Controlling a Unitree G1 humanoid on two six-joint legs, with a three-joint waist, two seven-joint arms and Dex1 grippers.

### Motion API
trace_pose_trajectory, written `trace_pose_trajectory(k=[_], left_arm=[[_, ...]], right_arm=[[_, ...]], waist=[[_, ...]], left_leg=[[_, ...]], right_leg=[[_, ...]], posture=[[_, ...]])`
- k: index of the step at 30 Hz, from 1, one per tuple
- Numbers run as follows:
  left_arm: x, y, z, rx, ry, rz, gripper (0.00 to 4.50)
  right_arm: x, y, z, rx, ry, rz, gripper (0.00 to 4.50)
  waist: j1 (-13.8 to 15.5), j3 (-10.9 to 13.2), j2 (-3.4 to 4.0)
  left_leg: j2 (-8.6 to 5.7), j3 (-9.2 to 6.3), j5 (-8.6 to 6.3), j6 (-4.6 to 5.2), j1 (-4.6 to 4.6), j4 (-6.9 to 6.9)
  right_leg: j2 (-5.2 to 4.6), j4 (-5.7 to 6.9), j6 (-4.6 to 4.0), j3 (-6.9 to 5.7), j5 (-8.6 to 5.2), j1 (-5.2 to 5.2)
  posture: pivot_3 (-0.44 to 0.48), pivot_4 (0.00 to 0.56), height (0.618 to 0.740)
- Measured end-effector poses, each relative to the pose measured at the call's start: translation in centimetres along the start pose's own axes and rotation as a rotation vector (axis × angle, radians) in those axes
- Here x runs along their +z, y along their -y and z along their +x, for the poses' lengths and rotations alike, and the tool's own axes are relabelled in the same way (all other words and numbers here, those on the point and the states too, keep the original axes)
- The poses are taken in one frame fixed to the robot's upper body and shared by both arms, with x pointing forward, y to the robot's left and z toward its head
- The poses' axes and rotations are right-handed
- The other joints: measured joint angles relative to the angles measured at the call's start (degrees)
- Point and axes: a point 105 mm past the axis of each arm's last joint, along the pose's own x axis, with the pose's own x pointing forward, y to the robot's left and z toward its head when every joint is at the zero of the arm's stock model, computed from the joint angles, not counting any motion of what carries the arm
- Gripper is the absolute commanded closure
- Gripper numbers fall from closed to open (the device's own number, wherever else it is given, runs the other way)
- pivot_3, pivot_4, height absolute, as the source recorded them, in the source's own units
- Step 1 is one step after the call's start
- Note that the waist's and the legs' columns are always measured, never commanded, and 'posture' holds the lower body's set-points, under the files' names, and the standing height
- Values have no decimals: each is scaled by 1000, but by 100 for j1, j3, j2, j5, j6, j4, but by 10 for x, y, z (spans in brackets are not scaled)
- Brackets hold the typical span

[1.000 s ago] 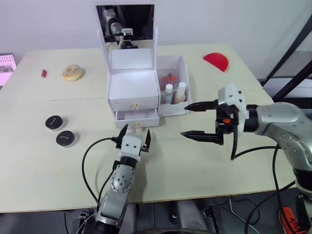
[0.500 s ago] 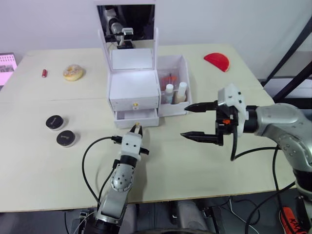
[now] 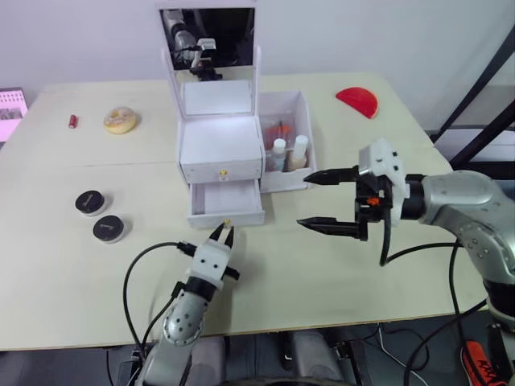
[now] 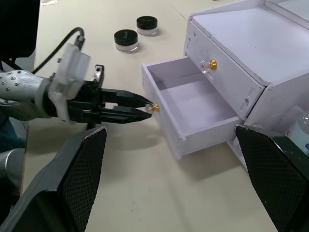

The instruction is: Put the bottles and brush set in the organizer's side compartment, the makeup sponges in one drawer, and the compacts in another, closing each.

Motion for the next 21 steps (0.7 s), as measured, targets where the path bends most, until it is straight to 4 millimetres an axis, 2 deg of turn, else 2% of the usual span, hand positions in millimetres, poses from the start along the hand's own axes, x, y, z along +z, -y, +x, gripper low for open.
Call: trace_pose_trajectory(k=[10, 16, 18, 19, 21], left_arm=[[0, 2, -28, -78, -28, -11, 4236], [1, 1, -28, -80, -30, -20, 4236], [0, 1, -28, -79, -35, -23, 3197], [0, 2, -28, -77, -35, -26, 2873], [0, 2, -28, -78, -33, -29, 1904]], right_arm=[[-2, 1, 0, -2, -9, -5, 0], [-2, 2, 0, -2, -4, -5, 0], [-2, 2, 0, -1, -3, -5, 0], [-2, 2, 0, 0, -3, -5, 0], [-2, 2, 0, 1, -3, -6, 0]], waist=[[-9, 0, 0], [-10, 0, 0], [-9, 0, 0], [-10, 0, 0], [-9, 0, 0]], left_leg=[[1, 1, -1, 0, -1, -2], [1, 2, -1, 0, -1, -1], [1, 2, -1, 0, -2, -2], [1, 2, -1, 0, -2, -2], [1, 2, -1, 0, -2, -2]], right_leg=[[-1, -2, 1, 0, -2, -4], [-2, -2, 2, 0, -2, -4], [-2, -3, 2, 0, -2, -4], [-2, -3, 2, 0, -2, -4], [-2, -3, 2, 0, -2, -4]], posture=[[0, 150, 739], [0, 150, 739], [0, 150, 739], [0, 150, 739], [0, 150, 739]])
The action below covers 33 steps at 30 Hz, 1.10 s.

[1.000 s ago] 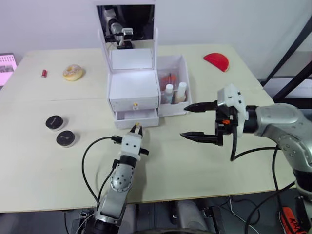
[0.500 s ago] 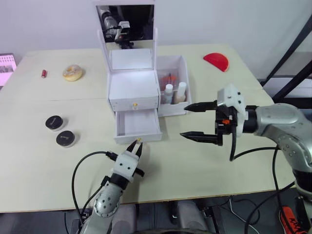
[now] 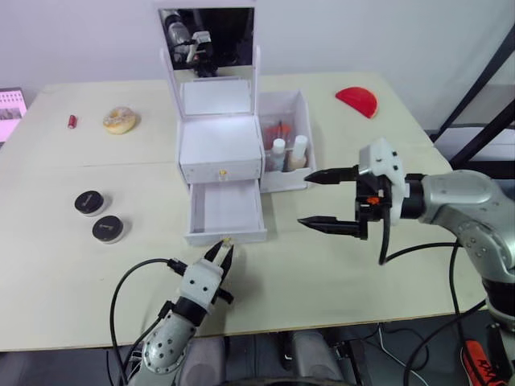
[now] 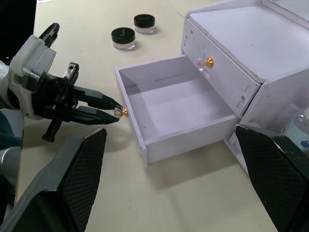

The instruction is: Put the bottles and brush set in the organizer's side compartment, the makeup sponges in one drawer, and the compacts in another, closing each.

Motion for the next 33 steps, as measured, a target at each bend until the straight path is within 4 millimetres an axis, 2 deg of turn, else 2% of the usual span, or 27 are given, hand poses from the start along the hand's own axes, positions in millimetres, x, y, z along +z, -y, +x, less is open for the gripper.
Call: trace_pose_trajectory(k=[3, 4, 12, 15, 17, 22, 24, 26, 28, 30, 33], left_arm=[[-1, 0, -1, -3, -4, -4, 372], [-1, 0, -2, -4, -6, -8, 76], [7, -5, -23, -72, -8, -33, 76], [14, -13, -41, -120, -28, -36, 76], [17, -27, -58, -131, -65, -46, 76], [14, -81, -113, -147, -215, -95, 76], [14, -117, -123, -92, -235, -78, 76], [15, -155, -132, -27, -252, -49, 76], [14, -190, -142, 27, -278, -39, 76], [14, -215, -151, 76, -297, -45, 76], [15, -240, -164, 110, -337, -64, 76]], right_arm=[[0, 0, 0, 4, 1, -1, 0], [0, -1, 0, 6, 2, -1, 0], [3, 5, -4, 23, 30, -14, 0], [2, 9, -7, 22, 38, -11, 0], [3, 13, -13, 4, 47, -17, 0], [-12, 27, -51, -124, 34, 33, 0], [-21, 29, -67, -169, 41, 74, 0], [-38, 25, -82, -196, 18, 125, 0], [-64, 21, -102, -255, -19, 196, 0], [-83, 20, -121, -322, -40, 252, 0], [-96, 18, -154, -436, -56, 289, 0]], waist=[[-4, 0, 0], [-7, 0, 0], [-43, 1, -1], [-66, 3, -3], [-114, 6, 1], [-117, 10, -12], [-111, 12, -5], [-122, 10, -10], [-141, 9, -11], [-165, 12, -3], [-198, 11, -5]], left_leg=[[0, 0, 0, 0, 1, 0], [0, 0, 0, 0, 1, 1], [1, 3, -1, 0, -2, -3], [3, 3, -2, 1, -3, -5], [4, 5, -2, 2, -4, -7], [4, 13, -4, -1, -4, -2], [4, 14, -5, -2, -2, 0], [5, 12, -6, -4, 2, 4], [5, 19, -7, -4, 1, 3], [6, 40, -6, -4, -3, 2], [7, 60, -9, -6, -4, -1]], right_leg=[[0, 0, 0, 0, 0, 0], [0, 0, 0, 0, 0, 0], [-2, -3, 0, 0, -1, -7], [-2, -4, 0, 0, -1, -10], [-4, -5, 0, 0, -2, -11], [-10, -16, 0, -2, -3, -22], [-11, -25, 1, -3, -4, -32], [-11, -29, 1, -7, -4, -25], [-15, -45, 1, -7, -4, -19], [-27, -55, 0, -2, -3, -12], [-30, -55, -1, 5, -2, -7]], posture=[[0, 150, 739], [0, 150, 739], [0, 150, 739], [0, 150, 739], [0, 150, 739], [0, 150, 739], [0, 150, 739], [0, 150, 739], [0, 150, 739], [0, 150, 739], [0, 150, 739]])
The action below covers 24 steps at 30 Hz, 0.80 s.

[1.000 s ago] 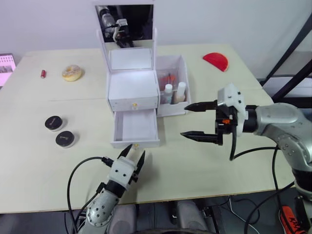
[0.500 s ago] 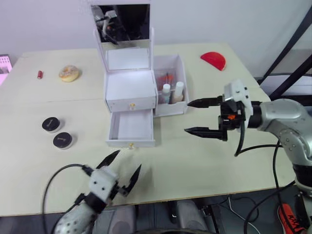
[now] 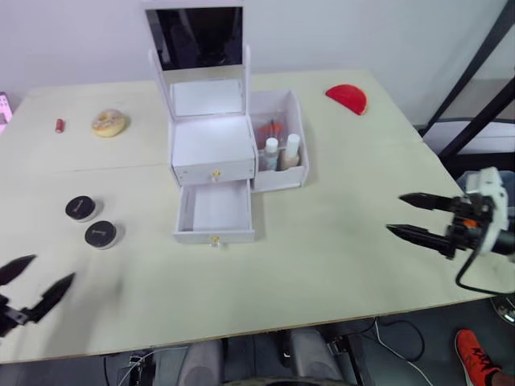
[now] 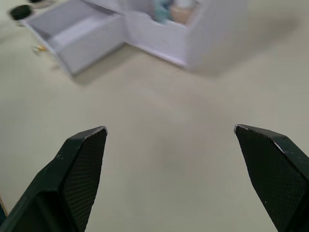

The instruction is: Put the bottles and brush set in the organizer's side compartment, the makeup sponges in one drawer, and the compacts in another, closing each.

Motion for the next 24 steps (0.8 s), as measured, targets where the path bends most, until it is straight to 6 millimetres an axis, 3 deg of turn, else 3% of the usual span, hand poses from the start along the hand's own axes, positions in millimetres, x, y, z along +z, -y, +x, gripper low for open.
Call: trace_pose_trajectory(k=[4, 7, 13, 17, 22, 24], left_arm=[[-3, -28, -8, 77, 8, -64, 76], [-8, -30, -6, 67, 2, -86, 76], [-11, -29, -1, 34, -8, -99, 76], [-12, -25, 3, 16, -14, -111, 76], [-15, -4, 7, 7, 8, -132, 76], [-16, 14, 9, 46, 45, -159, 76]], right_arm=[[-15, 6, -30, -93, -47, 15, 0], [-23, 4, -35, -98, -76, 26, 0], [-14, 3, -34, -109, -65, -23, 0], [0, 0, -24, -100, -45, -76, 0], [27, -18, 7, -2, 7, -156, 0], [46, -33, 29, 73, 54, -198, 0]], waist=[[21, -6, -3], [14, -6, -3], [22, -6, -2], [20, -6, -2], [25, -10, -7], [16, -11, -4]], left_leg=[[11, 0, -5, 3, 8, -12], [23, 2, -6, 2, 9, -14], [31, 10, -21, -23, 12, -9], [35, 20, -21, -23, 11, -8], [50, 37, -26, -27, 11, -11], [50, 43, -30, -26, 11, -10]], right_leg=[[13, 2, 0, 1, 0, -5], [19, 3, 0, 0, 0, -9], [18, 2, 0, 0, 0, -33], [17, 2, -1, 0, 1, -29], [23, 2, -3, 0, 3, -19], [21, 4, -3, 3, 4, -19]], posture=[[0, 150, 739], [0, 150, 739], [0, 150, 739], [0, 150, 739], [0, 150, 739], [0, 150, 739]])
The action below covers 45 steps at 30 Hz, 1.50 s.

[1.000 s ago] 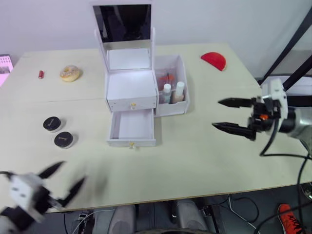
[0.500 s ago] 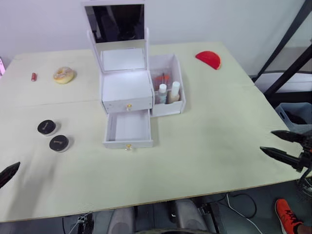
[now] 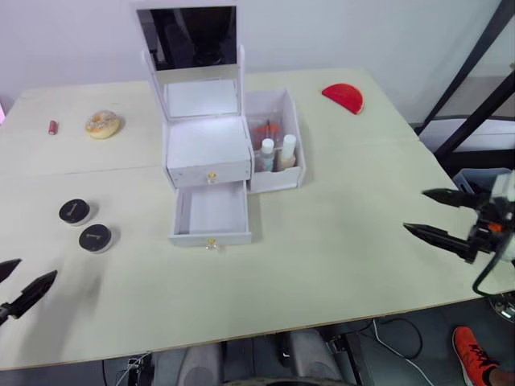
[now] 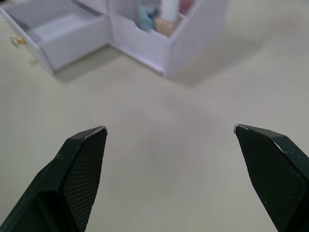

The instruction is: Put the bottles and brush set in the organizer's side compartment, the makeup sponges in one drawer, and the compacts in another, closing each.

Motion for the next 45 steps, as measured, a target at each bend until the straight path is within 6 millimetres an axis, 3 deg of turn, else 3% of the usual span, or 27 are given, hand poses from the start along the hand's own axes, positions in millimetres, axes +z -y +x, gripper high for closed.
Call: trace_pose_trajectory(k=[3, 7, 10, 14, 25, 33, 45], left_arm=[[-4, 25, 4, 67, 67, -55, 76], [-13, 38, 1, 214, 103, -112, 76], [-17, 50, 9, 236, 105, -133, 76], [-18, 56, 21, 236, 95, -126, 76], [-2, 36, 47, 267, 20, -26, 76], [-19, 25, 81, 201, -99, -65, 76], [-8, 11, 89, 71, -251, 14, 76]], right_arm=[[25, -28, 32, 141, 59, -59, 0], [48, -57, 60, 268, 129, -94, 0], [48, -75, 70, 352, 115, -107, 0], [48, -81, 77, 394, 99, -115, 0], [59, -100, 96, 483, 105, -155, 0], [62, -101, 101, 476, 119, -148, 0], [62, -107, 102, 454, 126, -149, 0]], waist=[[43, -8, -21], [92, -19, -41], [111, -21, -46], [52, -22, -46], [67, -26, -46], [38, -27, -47], [50, -26, -44]], left_leg=[[0, -7, -1, 1, 0, 2], [-3, -19, -1, 2, 0, 12], [-3, -23, -1, 2, 0, 29], [-3, -20, -1, 1, 0, 40], [-1, -32, 0, 3, 3, 22], [-1, -32, 0, 3, 4, 21], [2, -34, 0, 3, 6, 16]], right_leg=[[6, 14, 1, -1, 0, 0], [11, 24, 1, -4, -1, 2], [11, 24, 1, -4, -2, 7], [10, 24, 1, -3, -2, 9], [21, 45, -24, -6, 14, 0], [23, 48, -26, -7, 15, 2], [22, 52, -27, -9, 15, -3]], posture=[[0, 150, 739], [0, 150, 739], [0, 150, 739], [0, 150, 739], [0, 150, 739], [0, 150, 739], [0, 150, 739]])
